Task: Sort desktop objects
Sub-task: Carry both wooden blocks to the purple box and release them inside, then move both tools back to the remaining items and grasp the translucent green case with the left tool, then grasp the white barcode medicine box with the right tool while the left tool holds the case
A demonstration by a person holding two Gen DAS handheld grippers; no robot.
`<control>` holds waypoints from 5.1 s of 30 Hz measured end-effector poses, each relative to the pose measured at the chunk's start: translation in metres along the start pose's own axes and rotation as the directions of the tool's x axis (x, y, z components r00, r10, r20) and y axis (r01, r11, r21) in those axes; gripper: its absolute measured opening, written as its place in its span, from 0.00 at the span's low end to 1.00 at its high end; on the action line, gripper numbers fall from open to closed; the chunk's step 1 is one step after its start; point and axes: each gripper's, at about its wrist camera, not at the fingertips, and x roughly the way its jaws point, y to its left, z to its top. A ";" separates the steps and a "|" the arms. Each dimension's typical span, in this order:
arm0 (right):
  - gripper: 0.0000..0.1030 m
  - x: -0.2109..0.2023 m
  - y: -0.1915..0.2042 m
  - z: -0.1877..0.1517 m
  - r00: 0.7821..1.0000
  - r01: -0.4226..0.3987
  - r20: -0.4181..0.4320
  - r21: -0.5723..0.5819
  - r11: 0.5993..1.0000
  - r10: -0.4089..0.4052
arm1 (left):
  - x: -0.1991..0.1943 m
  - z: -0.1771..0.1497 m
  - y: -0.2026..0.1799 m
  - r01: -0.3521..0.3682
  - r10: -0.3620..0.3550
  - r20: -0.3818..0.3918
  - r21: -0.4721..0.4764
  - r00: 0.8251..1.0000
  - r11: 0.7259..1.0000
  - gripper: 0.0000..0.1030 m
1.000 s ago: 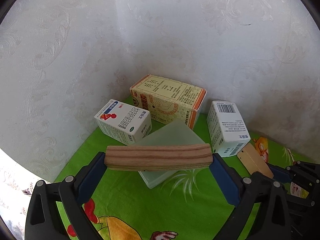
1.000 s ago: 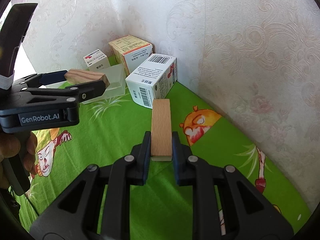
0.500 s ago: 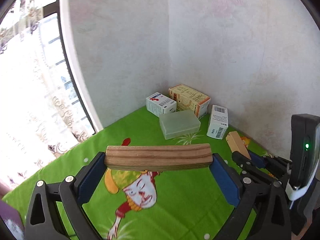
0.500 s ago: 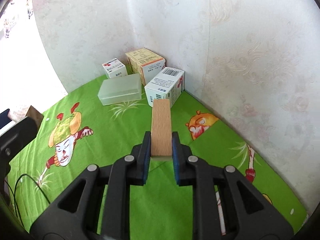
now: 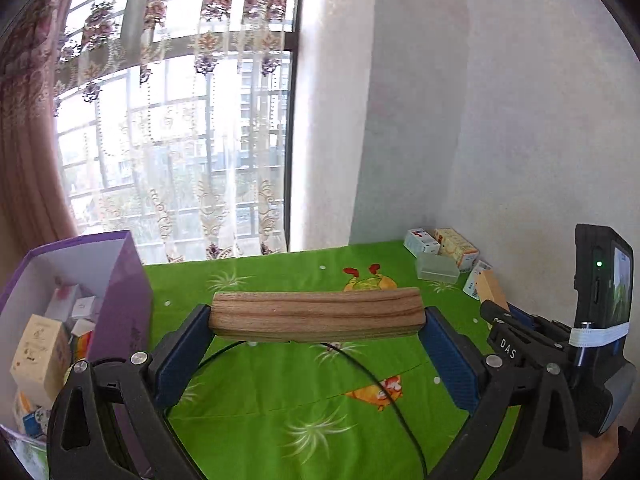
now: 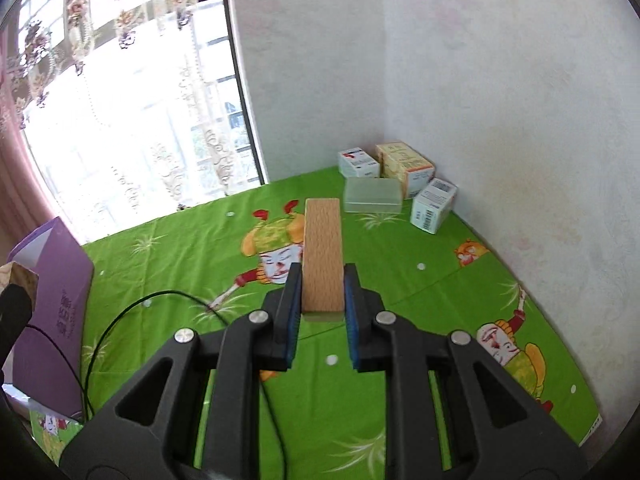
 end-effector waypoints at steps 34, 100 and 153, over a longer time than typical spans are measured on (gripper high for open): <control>0.33 0.007 0.335 -0.028 0.875 -0.478 -0.197 -0.508 0.716 0.443 | -0.064 -0.048 0.289 -0.305 0.329 -0.004 -0.388 0.944 0.870 0.99; 0.84 0.093 -0.148 0.009 0.972 0.232 -0.028 0.235 0.944 -0.232 | 0.146 -0.002 -0.111 0.373 -0.353 -0.150 0.130 0.923 0.919 1.00; 0.44 0.218 -0.147 0.050 0.863 0.503 -0.254 0.341 0.794 -0.437 | 0.251 -0.008 -0.093 0.195 -0.168 -0.304 0.062 0.938 0.979 0.79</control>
